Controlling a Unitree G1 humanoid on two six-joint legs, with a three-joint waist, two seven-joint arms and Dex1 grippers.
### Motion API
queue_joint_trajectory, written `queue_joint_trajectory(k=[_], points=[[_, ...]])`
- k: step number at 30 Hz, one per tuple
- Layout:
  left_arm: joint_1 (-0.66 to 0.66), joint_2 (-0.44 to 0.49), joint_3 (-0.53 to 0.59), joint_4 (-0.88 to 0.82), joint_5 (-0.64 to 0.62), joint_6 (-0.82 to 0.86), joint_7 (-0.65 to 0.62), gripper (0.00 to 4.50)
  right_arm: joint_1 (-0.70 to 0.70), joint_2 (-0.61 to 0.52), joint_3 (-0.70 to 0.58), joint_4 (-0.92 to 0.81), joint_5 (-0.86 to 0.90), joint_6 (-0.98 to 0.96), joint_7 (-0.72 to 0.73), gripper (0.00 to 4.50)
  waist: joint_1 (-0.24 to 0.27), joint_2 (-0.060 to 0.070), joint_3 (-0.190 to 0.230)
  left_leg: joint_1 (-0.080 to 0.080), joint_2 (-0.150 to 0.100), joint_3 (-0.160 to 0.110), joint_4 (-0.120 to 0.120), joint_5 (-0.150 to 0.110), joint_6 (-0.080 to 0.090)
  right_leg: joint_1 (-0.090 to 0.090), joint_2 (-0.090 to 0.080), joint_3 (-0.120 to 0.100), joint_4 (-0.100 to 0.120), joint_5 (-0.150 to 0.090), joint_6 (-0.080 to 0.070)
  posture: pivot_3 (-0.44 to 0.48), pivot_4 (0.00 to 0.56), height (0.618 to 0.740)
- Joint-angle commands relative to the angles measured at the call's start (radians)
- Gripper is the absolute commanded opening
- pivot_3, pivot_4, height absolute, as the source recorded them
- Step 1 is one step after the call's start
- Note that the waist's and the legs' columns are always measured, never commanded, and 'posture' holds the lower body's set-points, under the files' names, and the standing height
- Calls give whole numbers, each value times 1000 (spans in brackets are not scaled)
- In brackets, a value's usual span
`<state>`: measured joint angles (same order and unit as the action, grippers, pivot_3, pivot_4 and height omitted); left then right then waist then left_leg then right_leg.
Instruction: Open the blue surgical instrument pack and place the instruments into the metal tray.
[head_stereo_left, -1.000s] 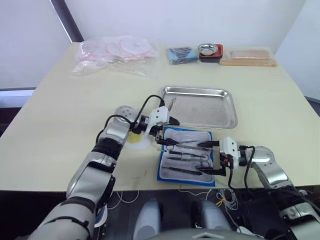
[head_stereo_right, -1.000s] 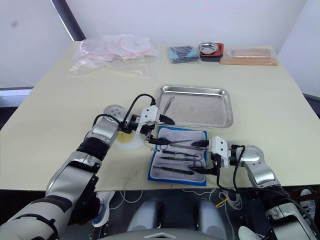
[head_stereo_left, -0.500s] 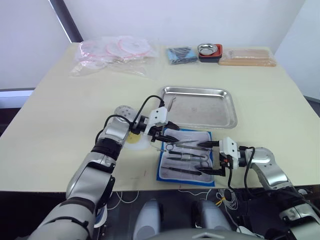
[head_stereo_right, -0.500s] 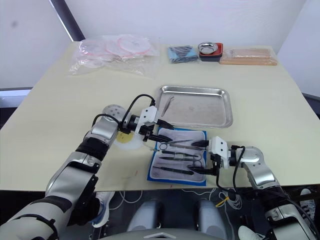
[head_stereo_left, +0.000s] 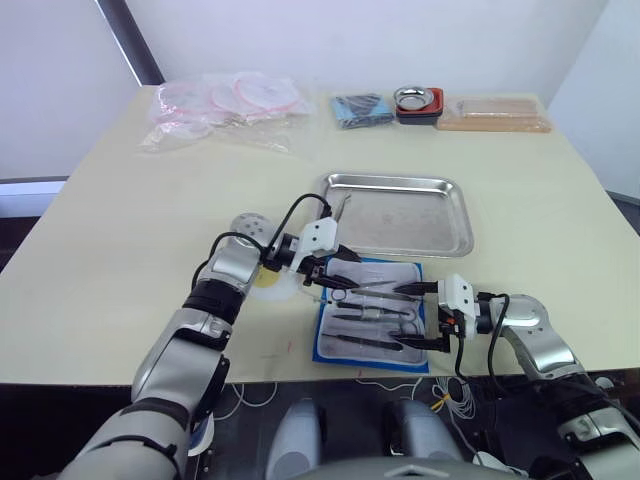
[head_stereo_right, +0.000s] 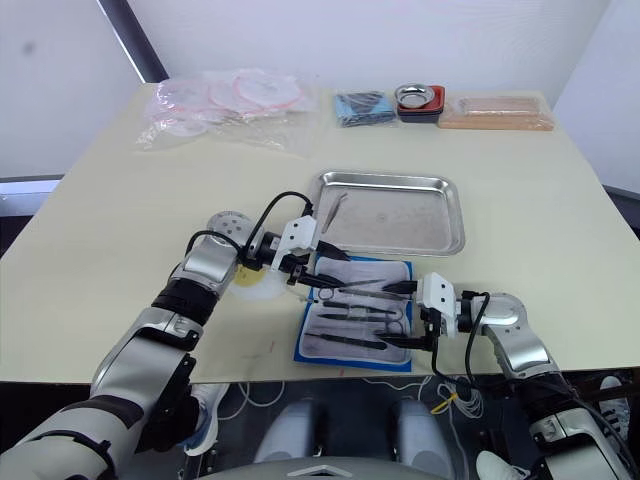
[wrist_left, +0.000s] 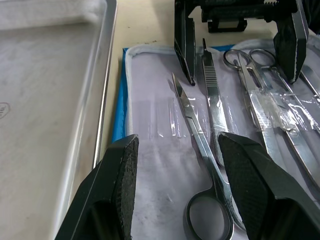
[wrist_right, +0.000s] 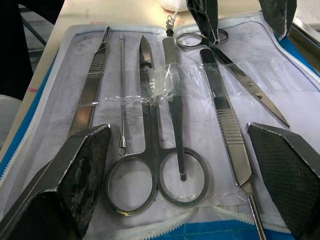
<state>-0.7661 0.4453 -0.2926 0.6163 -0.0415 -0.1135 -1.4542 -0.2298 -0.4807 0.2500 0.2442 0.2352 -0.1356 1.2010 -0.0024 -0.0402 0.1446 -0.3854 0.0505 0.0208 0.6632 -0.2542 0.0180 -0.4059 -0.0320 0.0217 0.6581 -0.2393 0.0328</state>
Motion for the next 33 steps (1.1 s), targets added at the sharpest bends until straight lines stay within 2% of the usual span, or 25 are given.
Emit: queue_joint_trajectory(k=[1, 13, 19, 33], points=[[4, -4, -5, -20, 3, -14, 10, 2689, 63, -8, 55, 93, -77, 51, -14, 4500, 0, 0, 0, 0, 0, 0, 0, 0, 0, 0, 0, 0, 0, 0, 0, 0, 150, 740], [2, -4, -20, 16, 37, -51, 58, 2689, 68, -3, 56, 87, -74, 53, -20, 4500, -4, 0, 0, 0, 0, 0, 0, 0, 0, 0, 0, 0, 0, 0, 0, 0, 150, 740], [-7, -20, -3, 10, 1, -4, 59, 2689, 72, -3, 56, 84, -74, 53, -22, 4500, -4, 0, 0, 0, 0, 0, 0, 0, 0, 0, 0, 0, 0, 0, 0, 0, 150, 740], [-11, -9, -26, 43, 53, -73, 77, 2689, 69, 4, 58, 86, -75, 54, -26, 4500, -7, 0, 0, 0, 0, -1, 0, 0, 0, 1, 0, -1, 0, 0, 0, 0, 150, 740]])
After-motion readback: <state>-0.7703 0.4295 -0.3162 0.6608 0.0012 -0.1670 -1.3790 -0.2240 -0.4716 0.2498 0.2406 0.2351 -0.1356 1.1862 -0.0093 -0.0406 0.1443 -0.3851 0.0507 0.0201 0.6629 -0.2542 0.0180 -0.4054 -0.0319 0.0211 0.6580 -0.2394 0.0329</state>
